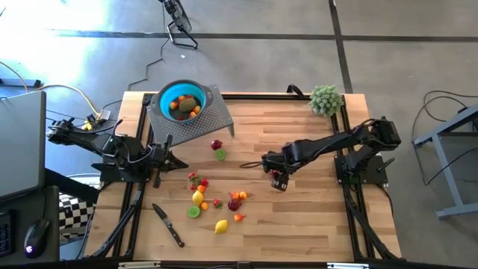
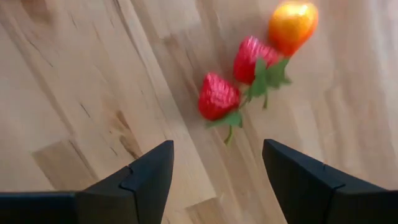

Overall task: Pick & Place Fruit
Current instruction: Put the red strawberry into the blue strainer bowl on the shelf

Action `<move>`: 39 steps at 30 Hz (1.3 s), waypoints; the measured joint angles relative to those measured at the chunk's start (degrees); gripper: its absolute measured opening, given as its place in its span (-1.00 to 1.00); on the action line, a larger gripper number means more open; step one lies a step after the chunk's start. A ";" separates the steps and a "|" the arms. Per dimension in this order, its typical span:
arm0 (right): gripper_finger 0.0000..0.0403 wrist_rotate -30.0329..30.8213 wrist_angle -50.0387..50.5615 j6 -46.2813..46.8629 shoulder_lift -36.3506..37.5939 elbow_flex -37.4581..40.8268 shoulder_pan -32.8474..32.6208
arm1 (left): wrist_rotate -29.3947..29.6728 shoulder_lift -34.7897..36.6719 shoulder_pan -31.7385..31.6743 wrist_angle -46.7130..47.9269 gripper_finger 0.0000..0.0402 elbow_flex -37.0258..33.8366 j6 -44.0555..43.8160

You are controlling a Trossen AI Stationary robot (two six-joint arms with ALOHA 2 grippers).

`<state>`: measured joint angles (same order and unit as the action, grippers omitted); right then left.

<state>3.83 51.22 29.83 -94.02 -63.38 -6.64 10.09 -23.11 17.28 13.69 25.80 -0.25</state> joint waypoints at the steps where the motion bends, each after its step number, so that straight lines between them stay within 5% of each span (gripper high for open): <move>1: 0.19 -0.58 -0.82 -0.09 -0.02 1.26 0.13 | 0.00 -0.02 0.00 0.02 -1.00 0.00 0.00; 20: 0.16 1.91 -15.36 -2.70 -0.02 11.82 0.80 | 0.11 0.00 0.00 -0.07 -1.00 0.00 -0.07; 33: 0.16 2.45 -15.16 -1.51 -0.04 12.40 0.80 | 0.09 0.00 0.00 -0.07 -1.00 0.00 -0.39; 39: -0.02 2.45 -15.25 -1.45 -0.04 12.40 0.82 | 0.09 -0.01 0.00 -0.07 -1.00 0.00 -0.37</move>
<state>6.28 35.97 28.38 -94.06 -50.98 -5.82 10.17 -23.12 17.28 13.63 25.80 -0.62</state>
